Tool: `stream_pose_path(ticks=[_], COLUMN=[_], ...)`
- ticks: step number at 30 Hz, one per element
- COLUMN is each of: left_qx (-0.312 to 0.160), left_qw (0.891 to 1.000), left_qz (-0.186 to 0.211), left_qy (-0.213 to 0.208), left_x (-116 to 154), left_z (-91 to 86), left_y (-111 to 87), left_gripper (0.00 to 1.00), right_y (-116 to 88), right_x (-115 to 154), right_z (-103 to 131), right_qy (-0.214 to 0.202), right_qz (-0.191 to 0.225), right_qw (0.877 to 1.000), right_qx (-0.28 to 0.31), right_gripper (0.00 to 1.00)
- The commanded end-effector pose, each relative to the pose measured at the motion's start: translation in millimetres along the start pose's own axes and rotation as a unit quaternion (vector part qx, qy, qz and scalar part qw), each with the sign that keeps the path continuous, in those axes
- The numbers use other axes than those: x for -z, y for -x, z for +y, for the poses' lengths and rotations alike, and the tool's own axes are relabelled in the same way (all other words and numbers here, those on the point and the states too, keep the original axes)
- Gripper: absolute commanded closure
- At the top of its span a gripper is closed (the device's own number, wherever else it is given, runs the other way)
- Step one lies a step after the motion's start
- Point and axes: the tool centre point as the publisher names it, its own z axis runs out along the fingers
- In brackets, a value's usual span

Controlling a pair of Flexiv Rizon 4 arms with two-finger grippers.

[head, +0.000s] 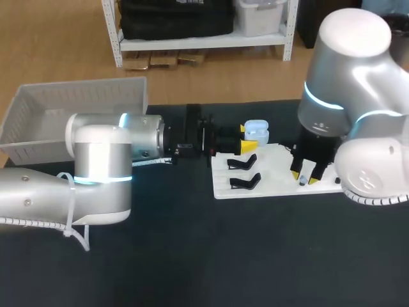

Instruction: Pick up each earbud case from the left stands, insert the matching earbuds, close the lid, and place the case in the box.

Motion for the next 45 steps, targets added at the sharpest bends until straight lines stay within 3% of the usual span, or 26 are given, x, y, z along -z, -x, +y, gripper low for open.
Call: stream_pose_path(ticks=[1,22,29,30,31,45], left_qx=[-0.002,-0.002,-0.002,-0.002,-0.002,-0.002], left_qw=[1.0,1.0,1.0,1.0,1.0,1.0], left_qz=[-0.001,-0.001,-0.001,-0.001,-0.001,-0.001], left_qy=[0.003,0.003,0.003,0.003,0.003,0.003], left_x=[-0.1,-0.1,-0.1,-0.1,-0.1,-0.1], left_z=[-1.7,-1.7,-1.7,-1.7,-1.7,-1.7], left_y=[-0.7,-0.7,-0.7,-0.7,-0.7,-0.7], left_gripper=[1.0,1.0,1.0,1.0,1.0,1.0], right_y=[1.0,0.8,0.4,0.5,0.5,3.0], right_x=[-1.2,-1.8,-2.1,-2.2,-2.3,19.3], right_z=[1.9,-3.3,-3.4,-3.4,-3.5,-4.4], right_qy=[-0.003,-0.005,-0.006,-0.007,-0.007,0.007], right_qz=[0.001,0.006,0.007,0.007,0.007,0.003], right_qw=[1.0,1.0,1.0,1.0,1.0,1.0], right_qx=[-0.002,-0.013,-0.013,-0.013,-0.013,-0.016], right_gripper=[0.73,0.79,0.87,0.9,1.0,1.0])
